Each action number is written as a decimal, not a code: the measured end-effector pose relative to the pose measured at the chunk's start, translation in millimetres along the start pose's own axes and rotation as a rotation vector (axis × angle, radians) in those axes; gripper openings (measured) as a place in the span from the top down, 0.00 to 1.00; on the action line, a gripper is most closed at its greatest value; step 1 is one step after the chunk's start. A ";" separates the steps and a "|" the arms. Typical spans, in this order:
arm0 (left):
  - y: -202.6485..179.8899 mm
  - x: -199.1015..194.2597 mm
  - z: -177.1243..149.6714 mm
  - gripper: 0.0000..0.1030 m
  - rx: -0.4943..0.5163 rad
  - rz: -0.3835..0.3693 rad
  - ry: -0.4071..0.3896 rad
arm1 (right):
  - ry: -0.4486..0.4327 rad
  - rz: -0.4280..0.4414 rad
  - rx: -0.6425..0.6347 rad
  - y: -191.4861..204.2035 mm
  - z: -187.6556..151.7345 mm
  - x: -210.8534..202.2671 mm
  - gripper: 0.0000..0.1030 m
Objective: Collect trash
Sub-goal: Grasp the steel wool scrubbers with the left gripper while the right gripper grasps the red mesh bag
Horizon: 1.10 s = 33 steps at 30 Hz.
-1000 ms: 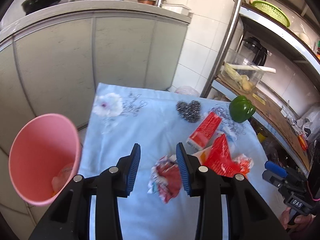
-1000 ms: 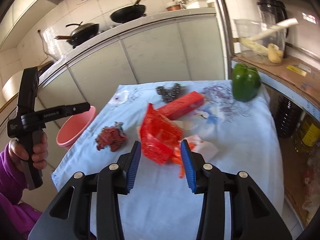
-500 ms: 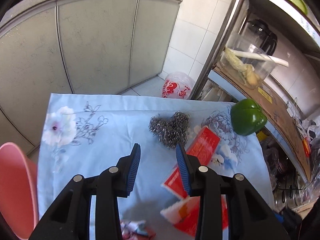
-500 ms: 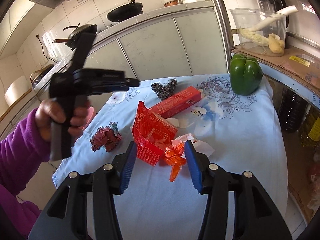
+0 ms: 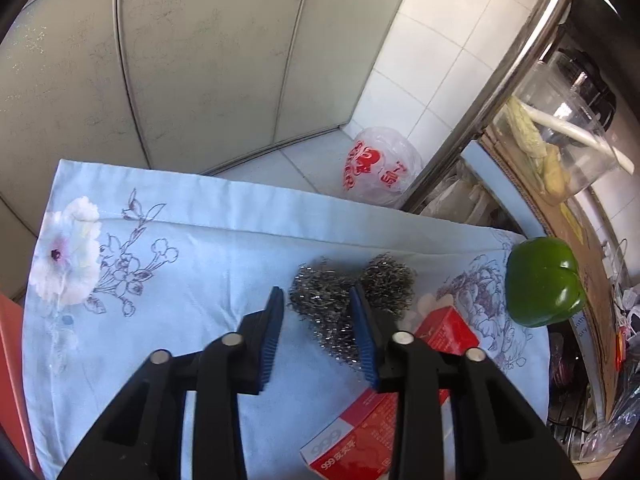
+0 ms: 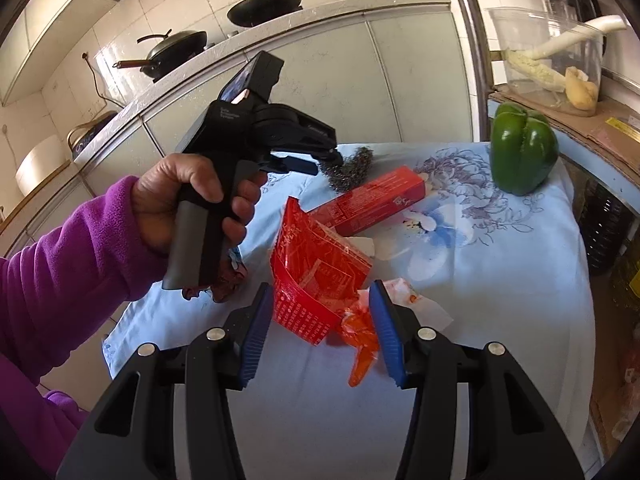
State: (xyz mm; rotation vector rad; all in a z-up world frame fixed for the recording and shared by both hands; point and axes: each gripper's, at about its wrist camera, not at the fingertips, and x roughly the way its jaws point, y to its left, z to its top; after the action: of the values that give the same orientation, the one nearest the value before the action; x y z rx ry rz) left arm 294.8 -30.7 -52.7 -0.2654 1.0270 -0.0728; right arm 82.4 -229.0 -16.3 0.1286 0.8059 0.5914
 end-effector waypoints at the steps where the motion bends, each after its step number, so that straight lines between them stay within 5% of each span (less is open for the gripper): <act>1: -1.5 -1.8 -0.4 0.82 0.013 -0.008 -0.012 | 0.002 0.005 -0.007 1.9 1.1 1.5 0.51; 4: -4.8 -8.7 -2.8 0.89 0.047 -0.013 -0.041 | 0.013 0.019 -0.028 11.4 4.2 8.0 0.51; 15: 16.6 -94.2 -30.0 0.89 0.045 -0.105 -0.181 | 0.042 -0.031 -0.105 34.5 14.5 36.3 0.51; 25: 52.2 -155.5 -80.2 0.89 0.007 -0.083 -0.244 | 0.041 -0.100 -0.087 32.6 15.6 52.9 0.52; 26: 54.0 -161.1 -85.2 0.89 0.011 -0.079 -0.253 | 0.044 -0.099 -0.074 30.6 15.6 53.5 0.54; 28: 57.7 -170.9 -93.5 0.89 0.019 -0.073 -0.267 | 0.048 -0.098 -0.041 26.9 14.1 52.3 0.74; 33: 62.4 -194.4 -114.4 0.89 0.028 -0.080 -0.303 | 0.025 -0.117 -0.037 33.5 6.9 34.9 0.84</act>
State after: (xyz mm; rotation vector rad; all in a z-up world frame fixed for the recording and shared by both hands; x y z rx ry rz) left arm 92.5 44.3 38.1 -0.2828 0.7136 -0.1154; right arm 91.2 -181.4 -22.9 0.0397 0.8199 0.4981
